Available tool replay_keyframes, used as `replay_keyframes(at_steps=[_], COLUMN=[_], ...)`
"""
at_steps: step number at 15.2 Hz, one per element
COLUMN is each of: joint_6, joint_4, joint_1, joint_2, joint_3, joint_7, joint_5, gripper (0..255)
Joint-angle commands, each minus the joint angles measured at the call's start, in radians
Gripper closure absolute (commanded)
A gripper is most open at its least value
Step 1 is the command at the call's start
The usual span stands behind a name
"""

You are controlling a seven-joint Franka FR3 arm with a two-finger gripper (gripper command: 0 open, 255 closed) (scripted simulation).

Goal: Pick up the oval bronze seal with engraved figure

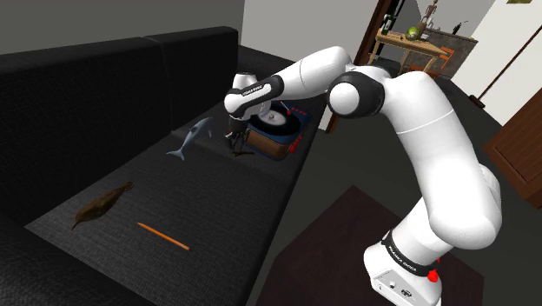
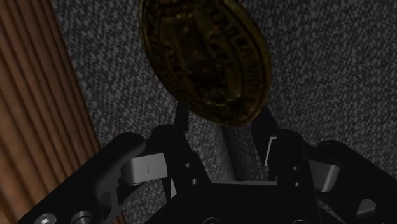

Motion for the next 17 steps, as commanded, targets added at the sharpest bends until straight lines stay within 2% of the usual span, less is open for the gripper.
replay_keyframes(at_steps=[1,6,7,17], joint_6=[0.003,0.002,-0.013,-0.082], joint_4=[-0.009,-0.011,0.018,-0.007], joint_1=[-0.003,-0.002,-0.003,-0.001], joint_2=[0.007,0.005,0.019,-0.075], joint_3=[-0.004,-0.004,-0.004,-0.008], joint_7=[-0.001,0.001,0.002,0.009], joint_5=[-0.001,-0.002,-0.003,-0.007], gripper=[255,255,255,255])
